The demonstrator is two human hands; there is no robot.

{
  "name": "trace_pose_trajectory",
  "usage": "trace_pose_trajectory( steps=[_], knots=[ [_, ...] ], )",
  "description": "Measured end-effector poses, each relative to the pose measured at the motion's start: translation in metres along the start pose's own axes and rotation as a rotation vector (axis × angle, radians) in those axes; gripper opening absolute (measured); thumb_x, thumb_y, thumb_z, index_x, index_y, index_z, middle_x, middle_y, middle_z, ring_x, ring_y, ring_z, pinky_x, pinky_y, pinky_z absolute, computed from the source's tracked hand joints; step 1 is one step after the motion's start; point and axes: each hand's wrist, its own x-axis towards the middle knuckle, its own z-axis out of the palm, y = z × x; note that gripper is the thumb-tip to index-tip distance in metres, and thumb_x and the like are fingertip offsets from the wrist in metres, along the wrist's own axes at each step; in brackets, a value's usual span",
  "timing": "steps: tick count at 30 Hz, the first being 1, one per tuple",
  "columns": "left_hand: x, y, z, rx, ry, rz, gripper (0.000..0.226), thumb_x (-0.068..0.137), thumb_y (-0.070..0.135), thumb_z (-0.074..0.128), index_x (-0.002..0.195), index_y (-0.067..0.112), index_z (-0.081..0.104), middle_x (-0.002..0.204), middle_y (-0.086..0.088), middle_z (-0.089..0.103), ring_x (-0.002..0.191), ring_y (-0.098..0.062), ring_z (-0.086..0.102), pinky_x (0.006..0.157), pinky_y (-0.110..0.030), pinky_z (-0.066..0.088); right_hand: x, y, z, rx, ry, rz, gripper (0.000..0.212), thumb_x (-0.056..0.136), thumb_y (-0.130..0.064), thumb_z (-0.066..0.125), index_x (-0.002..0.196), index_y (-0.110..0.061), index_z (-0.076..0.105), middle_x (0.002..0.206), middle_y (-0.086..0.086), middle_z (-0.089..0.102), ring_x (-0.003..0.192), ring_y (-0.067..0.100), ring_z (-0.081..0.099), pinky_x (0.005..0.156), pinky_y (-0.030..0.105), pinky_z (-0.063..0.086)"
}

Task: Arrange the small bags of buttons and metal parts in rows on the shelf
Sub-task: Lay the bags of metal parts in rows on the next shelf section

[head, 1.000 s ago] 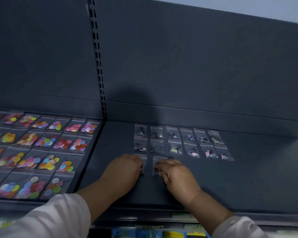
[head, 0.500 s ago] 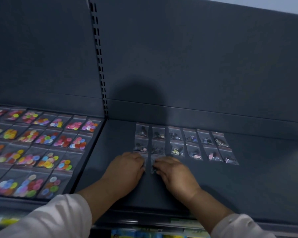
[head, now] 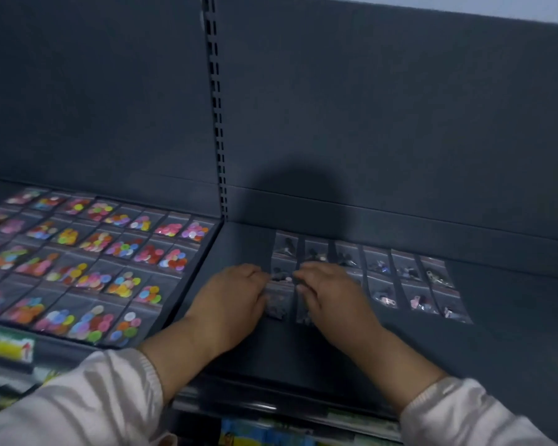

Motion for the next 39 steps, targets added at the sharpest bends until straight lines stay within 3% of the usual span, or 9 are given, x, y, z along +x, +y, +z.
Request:
trace_pose_trajectory(
  steps=[4, 6, 8, 14, 24, 27, 35, 39],
  knots=[
    [-0.021, -0.02, -0.022, 0.081, 0.063, -0.095, 0.043, 0.081, 0.031, 0.058, 0.118, 0.01, 0.062, 0.111, -0.012, 0.065, 0.096, -0.033, 0.063, 0.084, -0.038, 0.053, 0.023, -0.021, 0.007, -0.05, -0.108, -0.049, 0.037, 0.092, -0.027, 0.054, 0.126, -0.014, 0.057, 0.132, 0.008, 0.054, 0.122, 0.027, 0.047, 0.104, 0.031, 0.032],
    [-0.034, -0.031, -0.035, 0.142, 0.065, -0.166, 0.049, 0.082, 0.036, 0.055, 0.124, 0.012, 0.058, 0.115, -0.011, 0.062, 0.102, -0.032, 0.059, 0.088, -0.038, 0.05, 0.032, -0.037, 0.011, -0.068, -0.189, -0.064, 0.048, 0.094, -0.036, 0.048, 0.139, -0.021, 0.042, 0.148, 0.003, 0.036, 0.136, 0.022, 0.03, 0.114, 0.032, 0.02],
    [-0.05, -0.042, -0.049, 0.176, 0.078, -0.23, 0.054, 0.083, 0.042, 0.048, 0.13, 0.014, 0.053, 0.121, -0.01, 0.059, 0.11, -0.031, 0.056, 0.094, -0.037, 0.047, 0.041, -0.057, 0.015, -0.082, -0.225, -0.101, 0.053, 0.094, -0.041, 0.045, 0.143, -0.024, 0.035, 0.153, 0.001, 0.027, 0.139, 0.02, 0.022, 0.116, 0.035, 0.016],
    [-0.103, -0.091, -0.09, 0.215, 0.165, -0.346, 0.055, 0.09, 0.042, 0.053, 0.138, 0.017, 0.045, 0.134, -0.006, 0.051, 0.121, -0.027, 0.049, 0.101, -0.038, 0.041, 0.064, -0.135, 0.025, -0.064, -0.276, -0.243, 0.054, 0.095, -0.043, 0.043, 0.144, -0.022, 0.031, 0.154, -0.001, 0.022, 0.14, 0.02, 0.018, 0.116, 0.035, 0.015],
    [-0.218, -0.218, -0.174, 0.215, 0.248, -0.494, 0.049, 0.088, 0.039, 0.052, 0.131, 0.016, 0.051, 0.123, -0.005, 0.055, 0.112, -0.028, 0.054, 0.095, -0.039, 0.044, 0.115, -0.312, 0.086, -0.006, -0.236, -0.369, 0.045, 0.092, -0.035, 0.052, 0.133, -0.016, 0.047, 0.138, 0.003, 0.045, 0.127, 0.023, 0.039, 0.106, 0.029, 0.029],
    [-0.252, -0.26, -0.198, 0.229, 0.264, -0.531, 0.049, 0.092, 0.041, 0.049, 0.136, 0.02, 0.045, 0.129, -0.002, 0.052, 0.116, -0.024, 0.051, 0.098, -0.034, 0.042, 0.13, -0.366, 0.11, 0.034, -0.231, -0.354, 0.039, 0.092, -0.033, 0.052, 0.127, -0.014, 0.052, 0.13, 0.004, 0.05, 0.12, 0.024, 0.045, 0.101, 0.032, 0.036],
    [-0.305, -0.348, -0.234, 0.181, 0.22, -0.587, 0.053, 0.094, 0.044, 0.047, 0.14, 0.019, 0.041, 0.137, 0.0, 0.048, 0.122, -0.02, 0.047, 0.099, -0.033, 0.041, 0.162, -0.455, 0.15, 0.112, -0.294, -0.223, 0.035, 0.094, -0.035, 0.049, 0.125, -0.019, 0.051, 0.122, 0.003, 0.051, 0.109, 0.018, 0.047, 0.085, 0.027, 0.039],
    [-0.308, -0.38, -0.241, 0.136, 0.234, -0.609, 0.053, 0.094, 0.044, 0.046, 0.141, 0.021, 0.039, 0.138, 0.002, 0.046, 0.122, -0.018, 0.046, 0.1, -0.031, 0.041, 0.192, -0.476, 0.164, 0.113, -0.295, -0.206, 0.035, 0.094, -0.031, 0.052, 0.127, -0.019, 0.052, 0.13, 0.004, 0.048, 0.116, 0.019, 0.047, 0.093, 0.026, 0.038]
  ],
)
